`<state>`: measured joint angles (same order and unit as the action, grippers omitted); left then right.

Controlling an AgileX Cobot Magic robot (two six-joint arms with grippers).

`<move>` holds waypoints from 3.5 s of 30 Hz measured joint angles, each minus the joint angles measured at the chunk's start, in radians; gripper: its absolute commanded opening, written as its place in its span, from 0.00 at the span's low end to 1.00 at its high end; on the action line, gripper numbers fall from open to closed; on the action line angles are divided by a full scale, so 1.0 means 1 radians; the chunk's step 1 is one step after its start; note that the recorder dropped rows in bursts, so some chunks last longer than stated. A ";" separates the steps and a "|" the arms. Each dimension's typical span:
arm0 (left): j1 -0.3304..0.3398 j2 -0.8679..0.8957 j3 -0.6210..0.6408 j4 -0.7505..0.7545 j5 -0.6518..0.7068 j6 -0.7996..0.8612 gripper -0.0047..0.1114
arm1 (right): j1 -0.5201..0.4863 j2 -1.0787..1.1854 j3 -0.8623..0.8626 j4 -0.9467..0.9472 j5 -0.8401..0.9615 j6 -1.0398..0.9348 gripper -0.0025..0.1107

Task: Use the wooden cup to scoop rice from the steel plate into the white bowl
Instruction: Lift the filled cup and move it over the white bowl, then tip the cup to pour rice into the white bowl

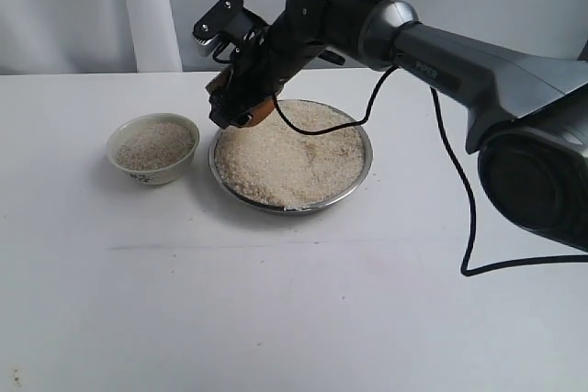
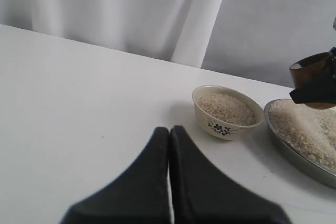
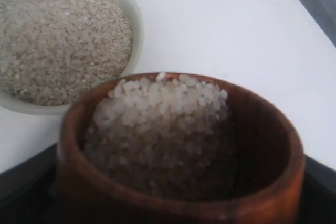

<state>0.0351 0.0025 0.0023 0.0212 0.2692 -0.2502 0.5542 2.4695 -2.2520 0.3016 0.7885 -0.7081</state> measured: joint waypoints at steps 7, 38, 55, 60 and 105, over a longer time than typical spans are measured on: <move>0.000 0.000 0.000 0.000 0.000 0.000 0.04 | 0.038 0.000 0.000 -0.048 0.014 -0.011 0.02; 0.000 0.000 0.000 0.000 0.000 0.000 0.04 | 0.207 0.043 0.000 -0.678 -0.268 0.176 0.02; 0.000 0.000 0.000 0.000 0.000 0.000 0.04 | 0.294 0.106 -0.010 -1.241 -0.278 0.293 0.02; 0.000 0.000 0.000 0.000 0.000 0.000 0.04 | 0.307 0.121 -0.010 -1.346 -0.252 0.325 0.02; 0.000 0.000 0.000 0.000 0.000 0.000 0.04 | 0.307 0.175 -0.010 -1.876 -0.250 0.340 0.02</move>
<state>0.0351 0.0025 0.0023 0.0212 0.2692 -0.2502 0.8609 2.6441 -2.2621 -1.5747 0.5383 -0.3680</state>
